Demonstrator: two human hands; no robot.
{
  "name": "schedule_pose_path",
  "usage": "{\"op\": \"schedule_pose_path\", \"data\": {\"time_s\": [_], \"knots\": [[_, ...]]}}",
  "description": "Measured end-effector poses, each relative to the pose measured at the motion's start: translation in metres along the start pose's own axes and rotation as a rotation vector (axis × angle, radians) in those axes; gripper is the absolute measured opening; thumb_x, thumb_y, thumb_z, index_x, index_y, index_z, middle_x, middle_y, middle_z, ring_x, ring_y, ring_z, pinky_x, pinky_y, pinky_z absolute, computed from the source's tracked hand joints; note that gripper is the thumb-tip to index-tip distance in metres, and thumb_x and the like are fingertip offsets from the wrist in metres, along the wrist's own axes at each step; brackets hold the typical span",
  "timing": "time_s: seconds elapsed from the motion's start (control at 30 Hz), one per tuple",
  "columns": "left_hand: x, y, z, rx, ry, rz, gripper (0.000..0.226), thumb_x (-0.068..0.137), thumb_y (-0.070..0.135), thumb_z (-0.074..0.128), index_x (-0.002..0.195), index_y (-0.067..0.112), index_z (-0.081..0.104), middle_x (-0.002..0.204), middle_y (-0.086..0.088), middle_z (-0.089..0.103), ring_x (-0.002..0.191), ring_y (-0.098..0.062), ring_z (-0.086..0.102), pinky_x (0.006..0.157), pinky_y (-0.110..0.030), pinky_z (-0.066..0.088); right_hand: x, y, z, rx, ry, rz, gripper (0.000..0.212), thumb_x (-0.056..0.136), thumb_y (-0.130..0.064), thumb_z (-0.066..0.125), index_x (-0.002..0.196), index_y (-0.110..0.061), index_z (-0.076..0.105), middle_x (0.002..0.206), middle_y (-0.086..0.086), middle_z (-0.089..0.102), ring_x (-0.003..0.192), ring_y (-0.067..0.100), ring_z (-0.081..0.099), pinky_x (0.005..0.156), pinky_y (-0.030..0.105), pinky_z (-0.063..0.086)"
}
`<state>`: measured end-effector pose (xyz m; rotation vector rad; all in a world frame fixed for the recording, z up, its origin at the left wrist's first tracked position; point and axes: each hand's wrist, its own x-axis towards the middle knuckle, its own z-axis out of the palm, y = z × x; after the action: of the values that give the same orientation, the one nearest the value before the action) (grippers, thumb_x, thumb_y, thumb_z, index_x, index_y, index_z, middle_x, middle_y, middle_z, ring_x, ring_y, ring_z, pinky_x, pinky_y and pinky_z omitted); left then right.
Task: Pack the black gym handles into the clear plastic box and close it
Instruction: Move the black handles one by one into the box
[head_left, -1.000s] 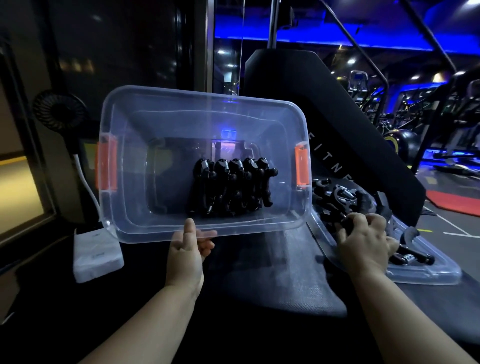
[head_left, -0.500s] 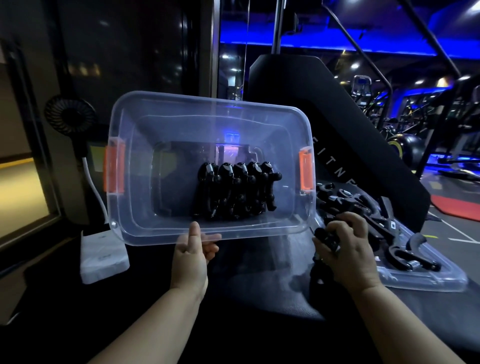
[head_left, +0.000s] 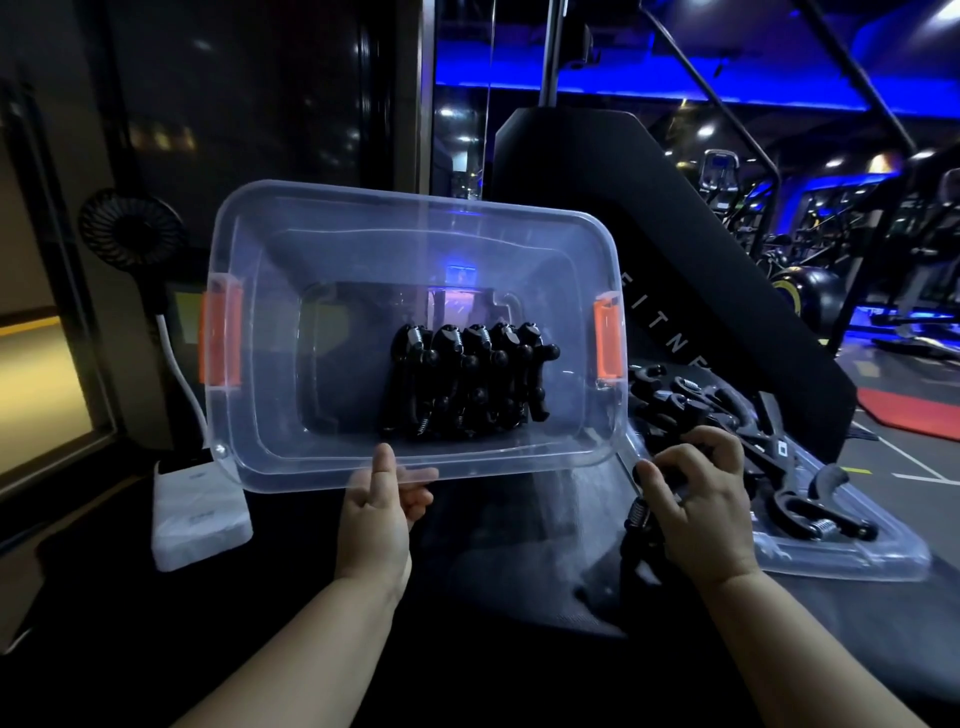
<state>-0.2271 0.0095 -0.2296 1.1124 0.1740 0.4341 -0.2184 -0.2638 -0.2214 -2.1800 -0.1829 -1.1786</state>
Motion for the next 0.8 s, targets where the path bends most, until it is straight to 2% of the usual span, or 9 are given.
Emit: {"op": "schedule_pose_path", "data": {"time_s": [0.1,0.27,0.33,0.4,0.47,0.53,0.6,0.73,0.8], "knots": [[0.0,0.0,0.0,0.004,-0.002,0.003,0.03,0.097,0.042,0.041,0.087,0.017,0.052,0.068,0.001,0.073,0.059,-0.01,0.056,0.066,-0.026,0.045,0.0,-0.001,0.001,0.075,0.04,0.06,0.052,0.067,-0.056,0.056,0.092,-0.01,0.056,0.111,0.0,0.037,0.082,-0.006,0.049,0.072,0.026,0.044],[-0.001,0.0,0.0,0.019,-0.001,0.014,0.031,0.098,0.042,0.04,0.088,0.017,0.054,0.069,0.001,0.073,0.062,-0.012,0.056,0.068,-0.027,0.046,0.0,-0.001,0.001,0.317,0.052,0.166,0.068,0.061,-0.048,0.059,0.12,-0.02,0.039,0.117,-0.008,0.039,0.093,-0.002,0.053,0.079,0.009,0.04],[-0.001,0.0,0.0,0.021,-0.003,0.015,0.03,0.098,0.042,0.04,0.088,0.017,0.054,0.07,0.0,0.073,0.062,-0.013,0.056,0.068,-0.028,0.046,0.001,-0.001,0.001,0.375,0.019,0.185,0.072,0.062,-0.043,0.059,0.127,-0.024,0.034,0.12,-0.011,0.043,0.107,-0.003,0.047,0.094,0.018,0.036],[-0.001,0.0,0.0,0.02,-0.003,0.021,0.029,0.098,0.042,0.04,0.091,0.018,0.054,0.072,-0.001,0.073,0.062,-0.013,0.056,0.067,-0.027,0.046,0.002,-0.002,-0.001,0.43,-0.027,0.227,0.076,0.066,-0.028,0.061,0.132,-0.041,0.027,0.13,0.004,0.048,0.121,0.013,0.044,0.098,0.036,0.038],[-0.001,0.0,0.0,0.018,-0.003,0.023,0.028,0.098,0.041,0.04,0.092,0.018,0.054,0.072,-0.001,0.073,0.061,-0.013,0.055,0.066,-0.027,0.045,0.003,-0.006,-0.002,0.484,-0.068,0.246,0.085,0.068,-0.017,0.056,0.136,-0.052,0.018,0.122,0.015,0.054,0.113,0.023,0.053,0.093,0.038,0.044],[-0.001,0.0,0.0,0.021,-0.005,0.021,0.028,0.098,0.041,0.04,0.092,0.017,0.054,0.07,0.0,0.073,0.061,-0.013,0.056,0.066,-0.027,0.046,0.003,-0.011,-0.003,0.501,-0.092,0.255,0.092,0.067,-0.013,0.051,0.142,-0.047,0.009,0.102,0.015,0.058,0.087,0.021,0.057,0.076,0.023,0.048],[0.0,0.0,0.0,0.026,-0.006,0.017,0.03,0.098,0.041,0.039,0.09,0.016,0.053,0.068,0.002,0.073,0.06,-0.012,0.056,0.067,-0.026,0.046,0.002,-0.017,-0.003,0.496,-0.116,0.258,0.095,0.065,-0.012,0.049,0.145,-0.044,0.007,0.084,0.009,0.054,0.069,0.017,0.05,0.063,0.02,0.044],[0.0,0.0,0.001,0.023,-0.002,0.013,0.03,0.098,0.041,0.039,0.087,0.016,0.052,0.066,0.002,0.073,0.059,-0.012,0.055,0.065,-0.026,0.045,0.0,-0.024,0.0,0.413,-0.17,0.268,0.09,0.064,-0.018,0.054,0.139,-0.047,0.015,0.071,-0.005,0.052,0.058,0.006,0.048,0.061,0.021,0.043],[-0.001,0.001,0.001,0.018,-0.001,0.008,0.03,0.098,0.041,0.04,0.087,0.016,0.052,0.066,0.001,0.073,0.059,-0.012,0.055,0.065,-0.026,0.045,0.001,-0.025,0.0,0.382,-0.165,0.267,0.079,0.076,-0.022,0.067,0.137,-0.041,0.021,0.071,-0.005,0.056,0.06,0.007,0.052,0.062,0.021,0.044]]}}
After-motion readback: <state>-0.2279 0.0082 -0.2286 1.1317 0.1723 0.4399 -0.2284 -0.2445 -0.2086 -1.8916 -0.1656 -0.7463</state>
